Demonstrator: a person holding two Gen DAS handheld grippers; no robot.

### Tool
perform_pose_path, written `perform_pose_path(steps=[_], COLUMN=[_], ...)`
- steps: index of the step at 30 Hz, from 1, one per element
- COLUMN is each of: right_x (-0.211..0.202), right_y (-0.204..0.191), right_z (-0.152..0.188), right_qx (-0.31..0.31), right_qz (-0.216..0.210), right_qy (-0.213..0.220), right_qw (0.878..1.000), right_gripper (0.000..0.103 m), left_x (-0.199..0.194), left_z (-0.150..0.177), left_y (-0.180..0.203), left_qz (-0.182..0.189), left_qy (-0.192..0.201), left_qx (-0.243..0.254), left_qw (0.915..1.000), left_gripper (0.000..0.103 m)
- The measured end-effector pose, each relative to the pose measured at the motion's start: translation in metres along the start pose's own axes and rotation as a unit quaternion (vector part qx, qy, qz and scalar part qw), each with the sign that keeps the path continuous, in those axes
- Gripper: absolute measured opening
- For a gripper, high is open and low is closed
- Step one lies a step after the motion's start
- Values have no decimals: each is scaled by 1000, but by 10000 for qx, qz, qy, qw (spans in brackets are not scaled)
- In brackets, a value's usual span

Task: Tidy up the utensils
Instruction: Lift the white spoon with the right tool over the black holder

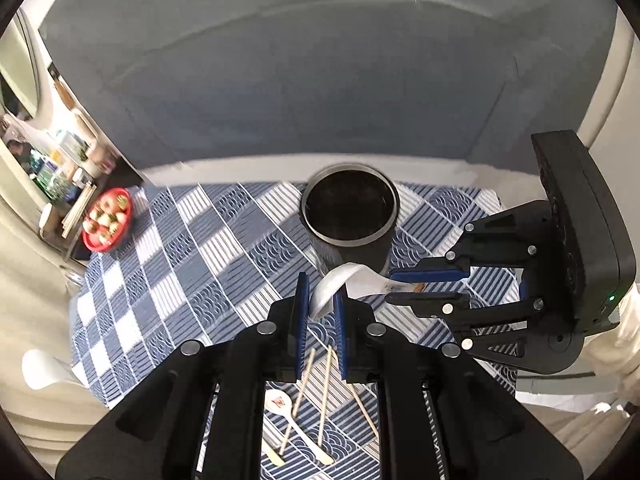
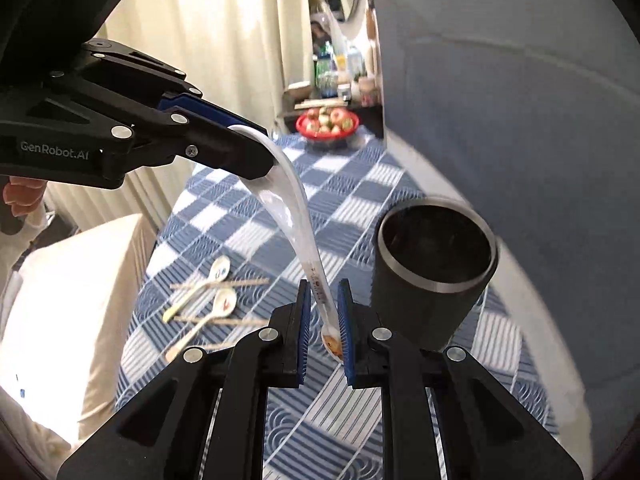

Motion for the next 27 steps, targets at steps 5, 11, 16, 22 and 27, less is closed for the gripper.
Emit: perform_pose_path(steps=[5,11,16,22,27], right_x=[-10,-16,-4,17,37], right_y=[15,43,59,74,80], right_z=[-23,-37,-42,-42,-34], right_qx=[-50,27,72,266,367], right_qz=[153,339,381,278,217], right_qy=[159,224,160,30,-161], right_qw=[9997,9992,9991,9993,9990], right_gripper=[13,13,13,13,13], left_x=[-11,-12,3,23,43], left_z=[-25,-52,-66,-74,-75], left_y=[-3,3,3,-1,-3], left_qz=[-163,-127,-146,-85,3], left_qy=[102,183,91,-52,-242], left_qx=[-10,206,324,362,418], left_qw=[9998,9995,9993,9993,9988], left_gripper=[13,13,13,14,14])
Point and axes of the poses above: each gripper's, at about its wrist camera, not at the fingertips, and x roughly the way its jaws point, y to its right, z to its underside, the point moved 8 cm from there along x, roughly the way its jaws point, and after that the axes turned 6 degrees about -y, right-handed, at the moved point
